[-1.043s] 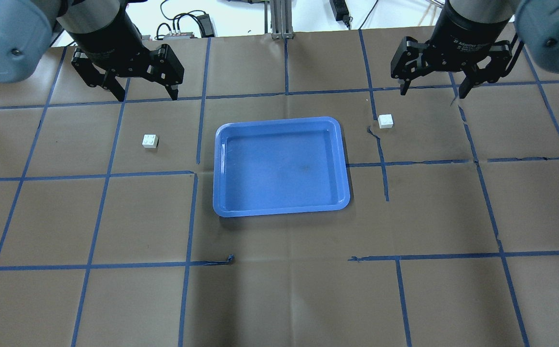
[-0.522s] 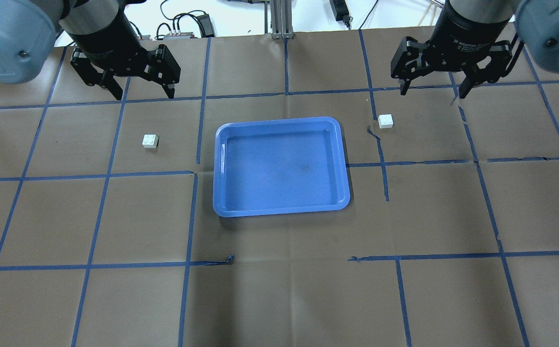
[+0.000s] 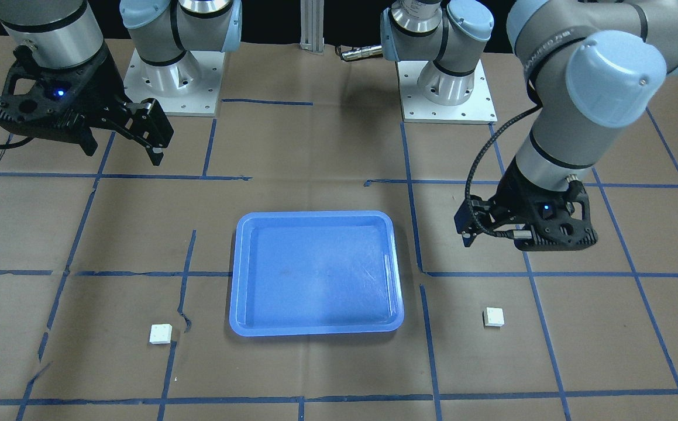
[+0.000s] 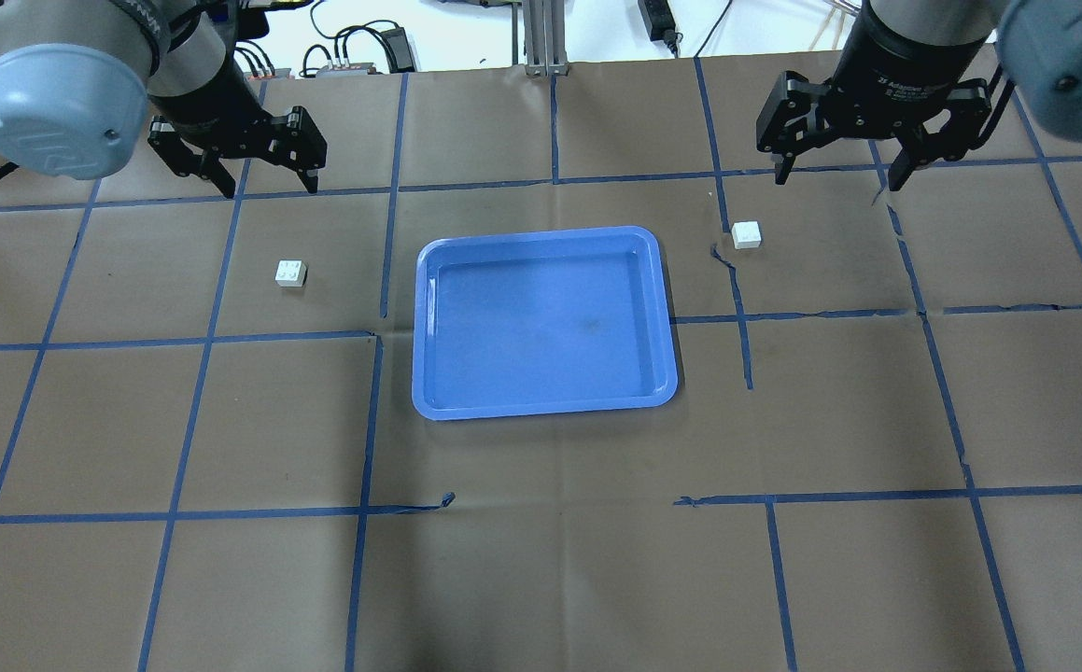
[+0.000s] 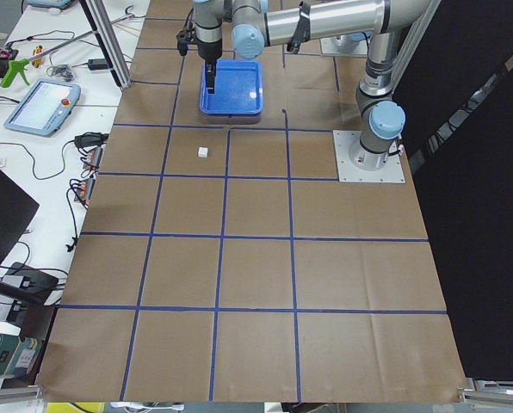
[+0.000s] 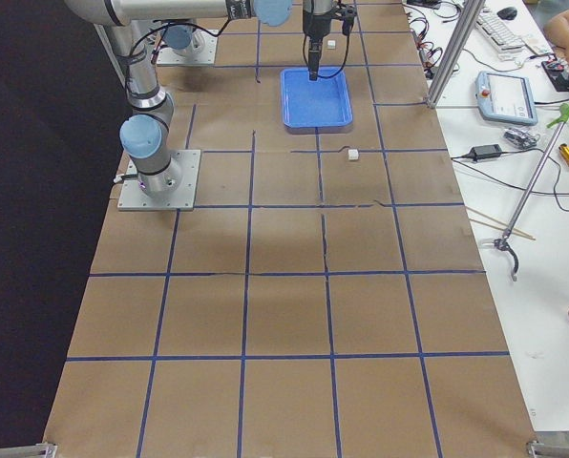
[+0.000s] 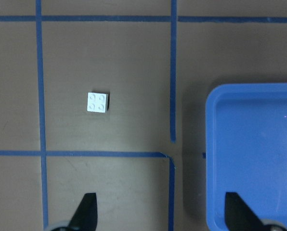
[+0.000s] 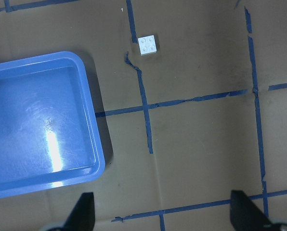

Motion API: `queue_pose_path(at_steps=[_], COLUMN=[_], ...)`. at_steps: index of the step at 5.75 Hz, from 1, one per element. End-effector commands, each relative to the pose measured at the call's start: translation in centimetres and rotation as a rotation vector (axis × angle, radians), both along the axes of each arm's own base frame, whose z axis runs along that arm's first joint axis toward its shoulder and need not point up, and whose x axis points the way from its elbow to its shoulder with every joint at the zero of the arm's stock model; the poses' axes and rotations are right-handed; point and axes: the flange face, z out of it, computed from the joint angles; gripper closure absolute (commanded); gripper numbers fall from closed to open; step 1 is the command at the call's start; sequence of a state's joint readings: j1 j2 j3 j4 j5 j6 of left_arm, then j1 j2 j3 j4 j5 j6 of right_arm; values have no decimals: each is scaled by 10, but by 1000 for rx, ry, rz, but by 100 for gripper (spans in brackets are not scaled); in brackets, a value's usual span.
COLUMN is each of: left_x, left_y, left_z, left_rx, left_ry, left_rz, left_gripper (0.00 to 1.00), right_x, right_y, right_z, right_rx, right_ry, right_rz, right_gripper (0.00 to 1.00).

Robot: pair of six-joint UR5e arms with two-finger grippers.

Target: Assemble white blocks and place on blue tray

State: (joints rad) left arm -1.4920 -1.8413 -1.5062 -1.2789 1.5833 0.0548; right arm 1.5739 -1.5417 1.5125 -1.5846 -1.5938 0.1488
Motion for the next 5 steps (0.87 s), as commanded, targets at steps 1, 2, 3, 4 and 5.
queue_pose_path(at_steps=[1, 2, 3, 4, 5], left_x=[42, 52, 68, 87, 93], left_y=[-70, -95, -106, -102, -94], left_z=[-65, -99, -151, -176, -196], left_rx=[-18, -16, 8, 46, 85], left_ry=[6, 0, -38, -32, -27], left_rz=[38, -1, -39, -28, -86], left_gripper=[2, 1, 1, 1, 1], right_x=[0, 0, 0, 0, -1], right_y=[0, 0, 0, 0, 0], right_z=[0, -1, 0, -1, -1], right_rx=[0, 2, 0, 2, 2], right_ry=[0, 0, 0, 2, 2], right_rz=[0, 0, 0, 0, -2], right_gripper=[0, 0, 0, 0, 0])
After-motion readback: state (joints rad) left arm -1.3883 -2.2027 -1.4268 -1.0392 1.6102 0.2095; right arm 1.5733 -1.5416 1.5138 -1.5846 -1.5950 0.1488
